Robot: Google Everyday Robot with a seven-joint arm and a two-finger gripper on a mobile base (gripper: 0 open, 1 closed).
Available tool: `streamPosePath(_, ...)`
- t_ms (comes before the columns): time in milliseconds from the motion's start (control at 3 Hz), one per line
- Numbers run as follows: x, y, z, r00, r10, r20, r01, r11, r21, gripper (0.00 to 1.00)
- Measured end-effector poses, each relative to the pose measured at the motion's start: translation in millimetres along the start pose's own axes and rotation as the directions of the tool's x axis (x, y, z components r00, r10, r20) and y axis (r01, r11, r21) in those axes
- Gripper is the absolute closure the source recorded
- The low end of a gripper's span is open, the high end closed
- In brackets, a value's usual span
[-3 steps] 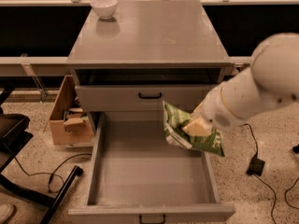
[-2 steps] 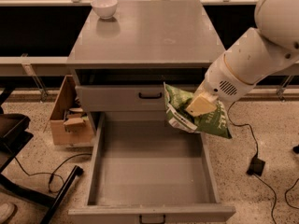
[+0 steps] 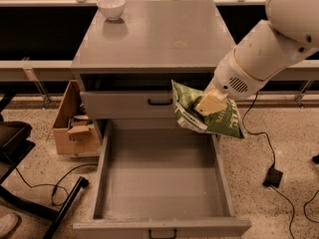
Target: Pick green jalapeno chip bag from middle drawer and place on counter
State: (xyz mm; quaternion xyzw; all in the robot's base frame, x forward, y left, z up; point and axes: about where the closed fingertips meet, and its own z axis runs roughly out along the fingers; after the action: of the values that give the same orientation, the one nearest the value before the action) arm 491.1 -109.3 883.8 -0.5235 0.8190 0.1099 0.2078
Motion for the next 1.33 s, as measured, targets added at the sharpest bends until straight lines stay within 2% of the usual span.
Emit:
streamPosePath(333,-12.0,-38.3,-9.2,0.999,0.012,-0.043,-0.010,0.9989,0.047,1.00)
streamPosePath(667,-43.4,-92.8,-36.2,0.999,0.001,-0.049,0.006,0.9892,0.146,1.00)
streamPosePath(1000,-78.5,-143.0,-74.2,0.999,-0.036,-0.007,0.036,0.9612,0.273,1.00)
streamPosePath(1333,-101.1,-187.2,-94.8,0.997,-0.051,0.054,0.028,0.9322,0.361,1.00)
